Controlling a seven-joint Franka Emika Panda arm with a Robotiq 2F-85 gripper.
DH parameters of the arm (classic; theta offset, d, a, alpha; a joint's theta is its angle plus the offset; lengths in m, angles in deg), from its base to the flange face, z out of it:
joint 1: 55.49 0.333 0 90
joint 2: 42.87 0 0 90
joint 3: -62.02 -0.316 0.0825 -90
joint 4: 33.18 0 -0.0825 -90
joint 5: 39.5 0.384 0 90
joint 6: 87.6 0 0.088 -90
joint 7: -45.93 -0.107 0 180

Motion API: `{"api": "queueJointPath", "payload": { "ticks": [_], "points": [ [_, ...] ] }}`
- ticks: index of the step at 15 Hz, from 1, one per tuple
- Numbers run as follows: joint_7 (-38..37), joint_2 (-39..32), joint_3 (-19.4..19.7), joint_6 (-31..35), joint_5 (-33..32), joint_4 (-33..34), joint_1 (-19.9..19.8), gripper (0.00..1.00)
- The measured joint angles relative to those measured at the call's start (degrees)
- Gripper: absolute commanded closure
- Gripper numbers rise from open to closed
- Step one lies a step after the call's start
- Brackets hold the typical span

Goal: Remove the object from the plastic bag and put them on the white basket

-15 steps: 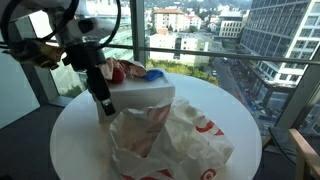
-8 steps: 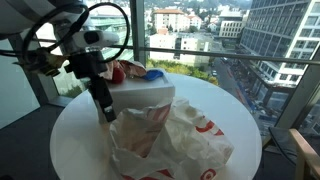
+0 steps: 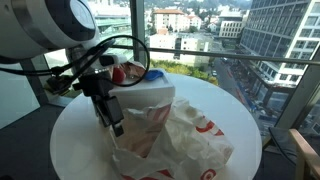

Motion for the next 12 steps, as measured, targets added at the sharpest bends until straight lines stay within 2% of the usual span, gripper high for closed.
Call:
{"api": "queueJointPath", "payload": {
  "ticks": [4, 7, 12],
  "points": [
    [3.0, -5.2, 3.5, 9.2, -5.3, -0.1, -3.9, 0.00],
    [2.7, -10.2, 7.4, 17.5, -6.3, 1.2, -6.6, 0.00],
    [-1.5, -18.5, 13.7, 28.3, -7.7, 3.7, -6.6, 0.00]
  ]
}}
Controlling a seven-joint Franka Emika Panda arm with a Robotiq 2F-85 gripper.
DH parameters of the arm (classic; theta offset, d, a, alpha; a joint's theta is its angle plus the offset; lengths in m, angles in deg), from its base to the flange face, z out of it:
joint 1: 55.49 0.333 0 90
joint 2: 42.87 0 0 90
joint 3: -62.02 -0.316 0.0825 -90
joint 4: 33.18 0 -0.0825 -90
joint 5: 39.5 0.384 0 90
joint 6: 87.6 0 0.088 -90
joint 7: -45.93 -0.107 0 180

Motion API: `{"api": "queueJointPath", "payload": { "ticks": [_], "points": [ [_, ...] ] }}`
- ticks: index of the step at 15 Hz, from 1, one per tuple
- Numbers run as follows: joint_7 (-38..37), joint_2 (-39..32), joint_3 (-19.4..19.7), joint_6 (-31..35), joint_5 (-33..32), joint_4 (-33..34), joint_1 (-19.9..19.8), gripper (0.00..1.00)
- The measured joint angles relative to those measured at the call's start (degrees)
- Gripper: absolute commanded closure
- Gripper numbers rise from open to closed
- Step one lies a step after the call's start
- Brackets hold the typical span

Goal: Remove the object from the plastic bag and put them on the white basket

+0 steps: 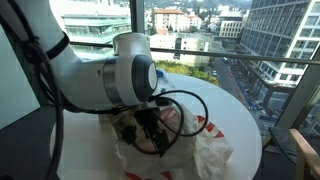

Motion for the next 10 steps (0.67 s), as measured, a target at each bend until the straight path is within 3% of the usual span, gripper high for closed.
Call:
{"api": "queueJointPath", "payload": {
  "ticks": [2, 6, 10],
  "points": [
    [-4.2, -2.1, 2.4, 3.1, -5.1, 0.7, 0.5, 0.00],
    [-17.7, -2.1, 9.2, 8.8, -22.1, 1.5, 3.7, 0.00],
    [-30.5, -1.2, 13.8, 9.6, -35.9, 2.5, 6.2, 0.00]
  ]
}}
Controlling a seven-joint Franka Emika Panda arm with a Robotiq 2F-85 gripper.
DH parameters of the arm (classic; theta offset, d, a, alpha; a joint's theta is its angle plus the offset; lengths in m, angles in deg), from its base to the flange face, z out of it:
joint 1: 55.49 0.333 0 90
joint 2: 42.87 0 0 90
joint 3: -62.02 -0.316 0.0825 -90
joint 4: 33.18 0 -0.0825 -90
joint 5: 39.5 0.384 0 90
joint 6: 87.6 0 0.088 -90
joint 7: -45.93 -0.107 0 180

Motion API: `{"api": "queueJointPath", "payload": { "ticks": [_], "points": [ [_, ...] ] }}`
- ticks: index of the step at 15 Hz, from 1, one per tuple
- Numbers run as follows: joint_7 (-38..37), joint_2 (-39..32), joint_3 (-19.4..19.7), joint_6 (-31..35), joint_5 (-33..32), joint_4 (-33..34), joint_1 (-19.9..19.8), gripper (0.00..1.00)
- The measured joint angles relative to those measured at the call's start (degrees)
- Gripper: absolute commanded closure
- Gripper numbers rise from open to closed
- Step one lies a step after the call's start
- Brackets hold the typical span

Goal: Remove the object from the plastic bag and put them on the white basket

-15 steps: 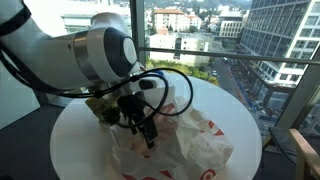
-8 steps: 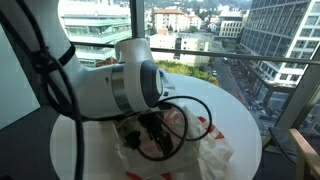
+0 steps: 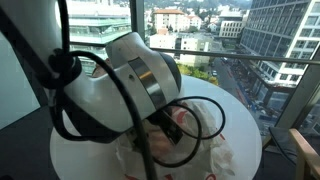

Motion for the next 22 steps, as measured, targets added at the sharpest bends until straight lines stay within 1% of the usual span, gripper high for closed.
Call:
{"api": "queueJointPath", "payload": {
  "ticks": [2, 6, 11, 15, 19, 20, 21, 22],
  "points": [
    [-4.9, -1.0, 0.6, 0.0, -3.2, 0.5, 0.2, 0.00],
    [-13.3, -4.7, 0.7, 0.0, -6.5, 2.6, 0.4, 0.00],
    [-23.4, -10.0, 1.2, -1.0, -12.2, 7.9, 0.8, 0.00],
    [-27.5, -13.1, 2.6, -2.7, -14.6, 11.6, 0.8, 0.00],
    [-28.6, -15.9, 3.9, -4.3, -14.8, 13.2, 0.3, 0.00],
    [-28.7, -16.5, 4.0, -4.3, -14.8, 13.3, 0.1, 0.08],
    [-28.8, -17.1, 4.1, -4.3, -14.8, 13.4, -0.2, 0.26],
    [-29.1, -17.6, 4.2, -4.3, -14.8, 13.4, -0.4, 0.32]
  ]
}}
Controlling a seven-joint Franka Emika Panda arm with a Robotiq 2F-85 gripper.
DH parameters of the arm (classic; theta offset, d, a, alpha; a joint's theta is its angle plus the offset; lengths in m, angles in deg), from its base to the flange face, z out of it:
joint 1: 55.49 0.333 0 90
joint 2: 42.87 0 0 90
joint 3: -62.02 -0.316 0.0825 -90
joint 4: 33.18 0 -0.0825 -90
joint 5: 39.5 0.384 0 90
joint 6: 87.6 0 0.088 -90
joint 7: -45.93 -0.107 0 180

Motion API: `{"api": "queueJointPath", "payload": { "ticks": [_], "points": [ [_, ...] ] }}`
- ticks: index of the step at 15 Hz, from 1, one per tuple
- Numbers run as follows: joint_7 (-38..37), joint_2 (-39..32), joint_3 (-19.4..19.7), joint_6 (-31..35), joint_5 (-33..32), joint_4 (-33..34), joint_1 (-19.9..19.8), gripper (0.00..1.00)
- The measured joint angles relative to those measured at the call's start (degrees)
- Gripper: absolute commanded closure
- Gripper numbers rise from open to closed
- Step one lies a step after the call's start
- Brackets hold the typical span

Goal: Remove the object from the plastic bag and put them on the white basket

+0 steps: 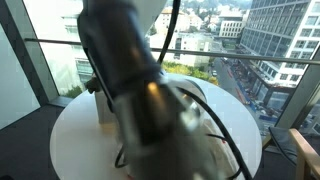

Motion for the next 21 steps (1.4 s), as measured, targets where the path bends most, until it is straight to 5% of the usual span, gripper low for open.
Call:
{"api": "queueJointPath", "payload": {
  "ticks": [6, 9, 12, 14, 18, 21],
  "points": [
    [-0.8, -0.4, 0.0, 0.0, 0.1, 0.3, -0.3, 0.80],
    [-0.7, 0.8, 0.0, -2.0, 1.0, 0.0, -0.3, 0.82],
    [6.1, 3.1, -0.8, -4.7, 10.4, -2.0, -0.7, 0.82],
    [15.6, 5.5, -5.4, -8.5, 20.6, -4.7, -3.7, 0.82],
    [32.7, 10.3, -21.0, -16.8, 39.8, -8.2, -14.5, 0.81],
    [41.0, 14.8, -22.7, -17.9, 50.8, -7.6, -14.6, 0.82]
  ]
}}
